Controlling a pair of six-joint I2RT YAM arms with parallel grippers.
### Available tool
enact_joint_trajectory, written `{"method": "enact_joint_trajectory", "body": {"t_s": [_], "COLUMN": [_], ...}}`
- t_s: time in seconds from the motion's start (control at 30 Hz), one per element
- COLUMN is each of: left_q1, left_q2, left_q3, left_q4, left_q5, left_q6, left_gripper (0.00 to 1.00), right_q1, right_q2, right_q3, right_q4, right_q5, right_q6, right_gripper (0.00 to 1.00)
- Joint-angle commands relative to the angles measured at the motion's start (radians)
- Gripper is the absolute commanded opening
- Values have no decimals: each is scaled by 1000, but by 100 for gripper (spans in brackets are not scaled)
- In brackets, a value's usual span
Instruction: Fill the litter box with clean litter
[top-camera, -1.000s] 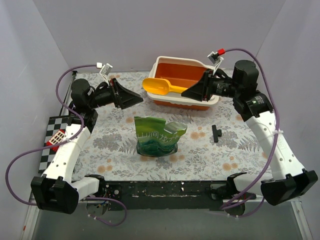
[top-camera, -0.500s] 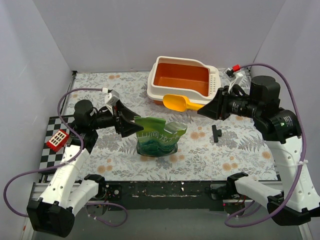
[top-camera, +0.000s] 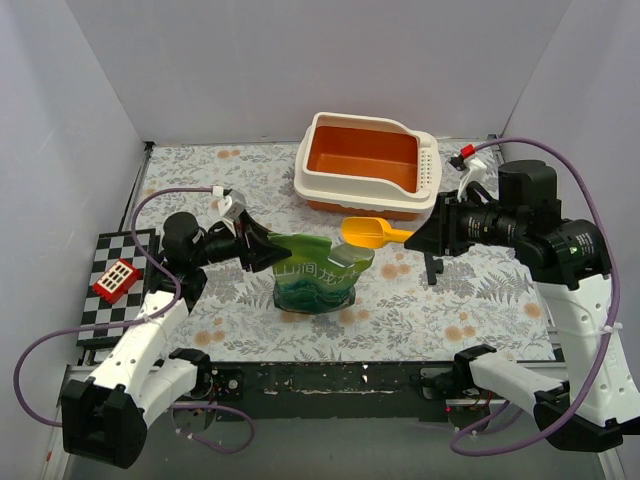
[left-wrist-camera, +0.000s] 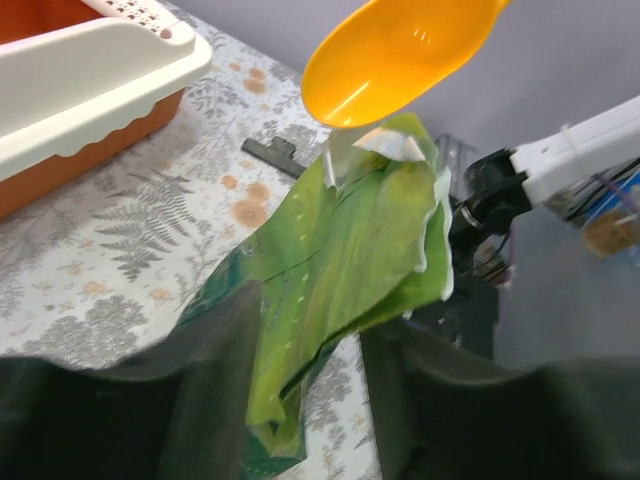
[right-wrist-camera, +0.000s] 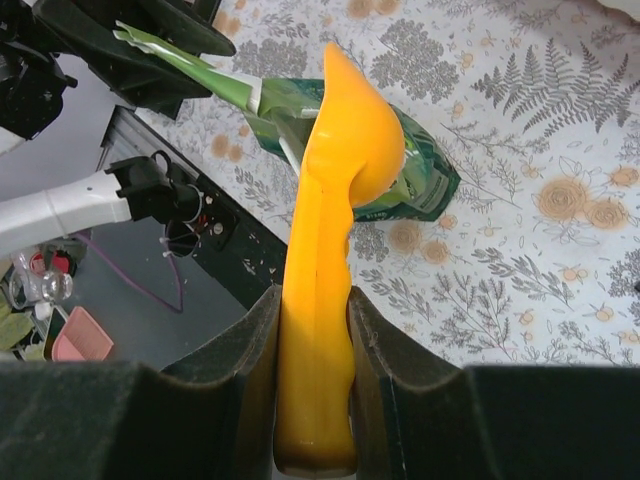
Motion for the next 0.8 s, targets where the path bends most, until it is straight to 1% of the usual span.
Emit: {"method": "enact_joint_trajectory", "body": {"t_s": [0.0, 0.03, 0.1, 0.13, 0.27, 0.47, 0.57, 0.67, 0.77], "left_q1": [-47, -59, -87, -96, -122, -124, -124, -124, -127], "left_q2": [25, 33, 45, 48, 40, 5, -10, -30, -55], "left_q3": [-23, -28, -40, -48, -74, -102, -103, -108, -108], "left_q4": [154, 159, 162, 163, 165, 167, 171, 188, 197], "left_q5": [-18, -23, -29, -36, -55, -87, -89, -96, -105], "left_q6": [-12, -8, 14, 23, 42, 63, 63, 51, 45], "left_gripper": [29, 17, 4, 0, 0, 0, 0, 0, 0], "right_q1": [-2, -2, -2, -2, -1, 10, 22, 65, 130], "right_q2": [16, 22, 34, 42, 57, 88, 125, 169, 209], "right_q3": [73, 82, 102, 113, 119, 116, 118, 109, 80], "right_q4": [-90, -105, -131, -147, -179, -202, -205, -200, -182], "right_q5": [22, 19, 5, 8, 8, -11, 5, 18, 68], "right_q6": [-43, -46, -54, -57, -64, -67, -70, -66, -49], "right_gripper": [1, 1, 1, 1, 1, 1, 1, 1, 1]}}
